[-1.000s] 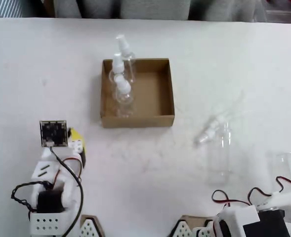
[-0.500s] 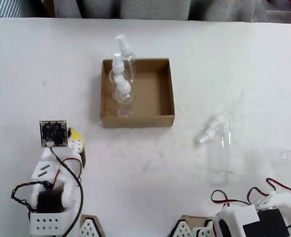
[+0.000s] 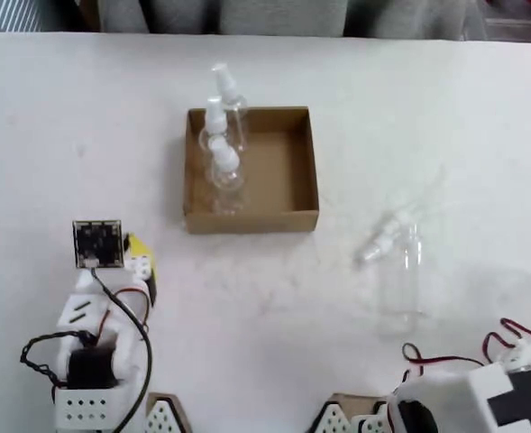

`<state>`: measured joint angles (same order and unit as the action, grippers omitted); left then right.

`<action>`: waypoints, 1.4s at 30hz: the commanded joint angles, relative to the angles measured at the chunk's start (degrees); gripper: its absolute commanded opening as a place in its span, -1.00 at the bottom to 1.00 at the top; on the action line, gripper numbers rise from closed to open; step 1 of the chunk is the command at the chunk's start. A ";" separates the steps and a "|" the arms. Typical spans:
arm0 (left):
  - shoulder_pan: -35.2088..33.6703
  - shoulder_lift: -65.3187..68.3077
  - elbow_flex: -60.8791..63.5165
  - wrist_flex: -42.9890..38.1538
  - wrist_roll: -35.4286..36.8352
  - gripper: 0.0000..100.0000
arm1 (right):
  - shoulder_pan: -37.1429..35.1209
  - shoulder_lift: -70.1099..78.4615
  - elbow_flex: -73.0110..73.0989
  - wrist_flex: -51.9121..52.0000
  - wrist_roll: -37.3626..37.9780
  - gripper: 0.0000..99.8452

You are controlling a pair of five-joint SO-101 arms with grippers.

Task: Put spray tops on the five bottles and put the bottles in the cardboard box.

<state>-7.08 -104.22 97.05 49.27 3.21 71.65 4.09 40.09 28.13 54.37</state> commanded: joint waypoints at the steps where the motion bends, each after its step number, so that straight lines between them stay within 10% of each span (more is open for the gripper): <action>1: -0.31 -0.48 0.00 0.26 -0.62 -0.95 | 1.45 6.73 -10.37 -0.84 -1.93 -0.97; 11: -0.31 -0.48 0.00 0.26 -0.62 -0.95 | 2.77 13.05 -30.86 15.43 -2.20 -0.97; 42: -0.31 -0.48 0.00 0.26 -0.62 -0.95 | -10.24 35.12 -64.44 11.38 -22.68 -0.97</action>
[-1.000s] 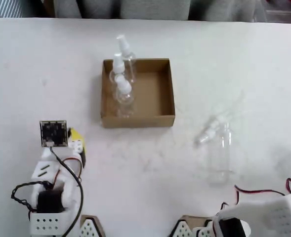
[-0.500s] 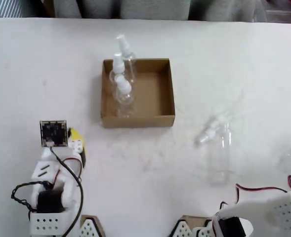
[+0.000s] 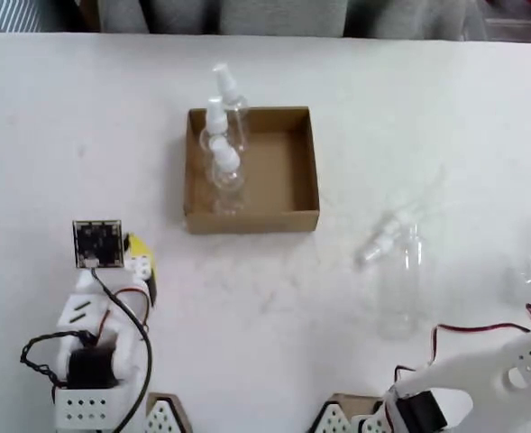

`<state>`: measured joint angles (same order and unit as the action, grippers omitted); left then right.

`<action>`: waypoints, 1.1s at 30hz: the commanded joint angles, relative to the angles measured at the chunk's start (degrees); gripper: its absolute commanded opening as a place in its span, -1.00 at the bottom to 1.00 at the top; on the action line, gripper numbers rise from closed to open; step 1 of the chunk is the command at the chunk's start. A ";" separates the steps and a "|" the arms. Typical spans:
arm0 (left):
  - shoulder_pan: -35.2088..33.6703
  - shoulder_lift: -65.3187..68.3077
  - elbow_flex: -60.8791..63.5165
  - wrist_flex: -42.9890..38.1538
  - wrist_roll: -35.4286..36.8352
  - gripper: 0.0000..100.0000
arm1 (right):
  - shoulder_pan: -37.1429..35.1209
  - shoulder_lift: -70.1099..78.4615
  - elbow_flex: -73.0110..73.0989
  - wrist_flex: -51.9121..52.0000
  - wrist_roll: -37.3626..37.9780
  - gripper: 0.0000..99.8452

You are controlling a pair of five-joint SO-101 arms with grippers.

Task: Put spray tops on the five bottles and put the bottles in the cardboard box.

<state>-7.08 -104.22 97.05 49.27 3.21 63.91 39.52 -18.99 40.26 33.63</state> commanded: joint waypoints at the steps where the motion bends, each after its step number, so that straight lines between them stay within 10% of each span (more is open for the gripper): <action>1: -0.31 -0.48 0.00 0.26 -0.62 -0.95 | -3.30 0.31 -6.51 -0.75 -2.46 -0.97; 33: -0.13 -0.48 0.00 0.26 -0.62 -0.95 | -23.25 4.62 -24.44 10.95 -16.26 -0.96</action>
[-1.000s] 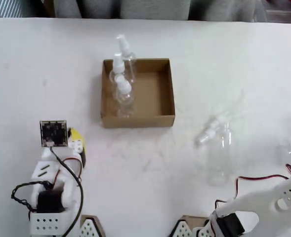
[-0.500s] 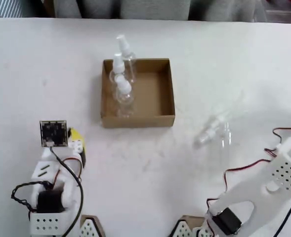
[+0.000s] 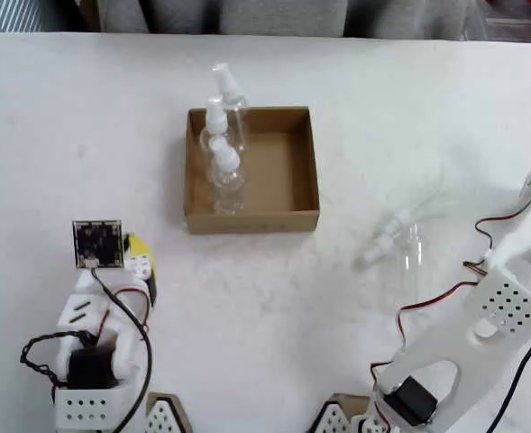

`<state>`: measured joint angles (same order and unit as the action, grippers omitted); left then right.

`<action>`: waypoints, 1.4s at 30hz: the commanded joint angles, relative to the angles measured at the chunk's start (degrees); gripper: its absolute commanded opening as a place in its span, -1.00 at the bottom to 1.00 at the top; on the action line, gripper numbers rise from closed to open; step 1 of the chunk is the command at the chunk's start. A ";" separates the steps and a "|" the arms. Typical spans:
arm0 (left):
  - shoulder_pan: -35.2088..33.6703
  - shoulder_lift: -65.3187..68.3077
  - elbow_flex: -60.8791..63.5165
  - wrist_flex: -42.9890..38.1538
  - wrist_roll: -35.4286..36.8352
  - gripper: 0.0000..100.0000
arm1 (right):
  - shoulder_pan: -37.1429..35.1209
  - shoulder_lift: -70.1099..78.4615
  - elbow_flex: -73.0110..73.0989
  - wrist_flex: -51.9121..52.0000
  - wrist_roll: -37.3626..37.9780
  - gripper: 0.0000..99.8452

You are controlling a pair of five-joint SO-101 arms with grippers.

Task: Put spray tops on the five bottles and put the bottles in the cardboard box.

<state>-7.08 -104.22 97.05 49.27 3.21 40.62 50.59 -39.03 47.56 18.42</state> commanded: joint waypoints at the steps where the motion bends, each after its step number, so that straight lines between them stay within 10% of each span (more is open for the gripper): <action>1: -0.13 -0.48 0.00 0.26 -0.62 -0.95 | 0.22 -7.43 -5.10 5.85 -1.05 -0.96; 20: -0.31 -0.48 0.00 0.26 -0.62 -0.95 | -4.00 -29.76 -7.03 50.86 5.01 -0.97; 42: -0.31 -0.48 0.00 0.26 -0.62 -0.95 | -23.60 -64.31 45.80 41.89 -2.90 -0.95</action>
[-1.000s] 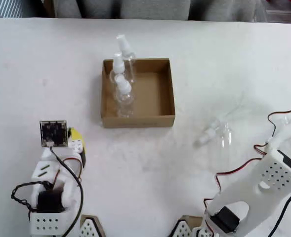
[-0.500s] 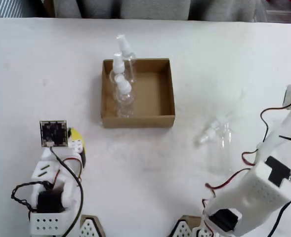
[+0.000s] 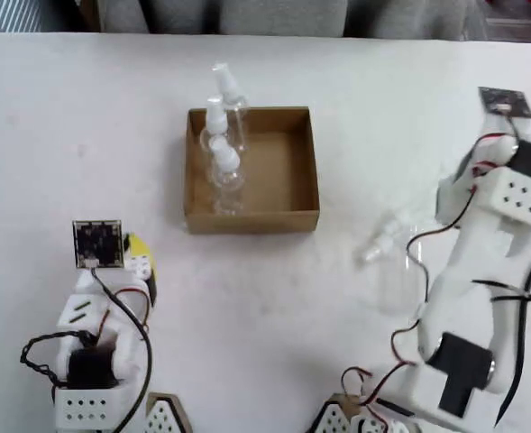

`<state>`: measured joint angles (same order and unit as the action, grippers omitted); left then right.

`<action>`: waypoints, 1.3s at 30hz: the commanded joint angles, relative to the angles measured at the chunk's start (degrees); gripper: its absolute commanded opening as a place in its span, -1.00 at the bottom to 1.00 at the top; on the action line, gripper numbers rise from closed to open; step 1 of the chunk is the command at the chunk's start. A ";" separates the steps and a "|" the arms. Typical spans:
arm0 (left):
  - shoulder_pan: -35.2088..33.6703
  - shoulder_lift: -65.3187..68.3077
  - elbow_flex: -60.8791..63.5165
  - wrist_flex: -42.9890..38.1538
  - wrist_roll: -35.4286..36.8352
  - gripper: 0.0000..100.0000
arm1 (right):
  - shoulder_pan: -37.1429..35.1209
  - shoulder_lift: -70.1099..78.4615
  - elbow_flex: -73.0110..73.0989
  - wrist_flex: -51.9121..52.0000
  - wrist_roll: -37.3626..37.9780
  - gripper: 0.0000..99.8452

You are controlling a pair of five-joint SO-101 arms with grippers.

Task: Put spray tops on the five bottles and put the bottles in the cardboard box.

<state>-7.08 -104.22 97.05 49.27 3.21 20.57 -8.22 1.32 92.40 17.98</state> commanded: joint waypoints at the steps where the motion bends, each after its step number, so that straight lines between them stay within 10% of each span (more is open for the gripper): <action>1: -0.31 -0.48 0.00 0.26 -0.62 -0.95 | -4.88 -6.73 8.18 -4.09 -3.34 -0.92; 18: -0.40 -0.48 0.00 0.26 -4.31 -0.95 | -15.96 -9.71 31.21 -24.92 -23.12 -0.60; 39: -0.40 -0.48 0.00 0.26 -7.74 -0.95 | -15.96 7.52 28.66 -36.26 -25.76 -0.62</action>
<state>-7.08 -104.22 97.05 49.27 -3.82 4.92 -3.03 34.11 56.97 -6.46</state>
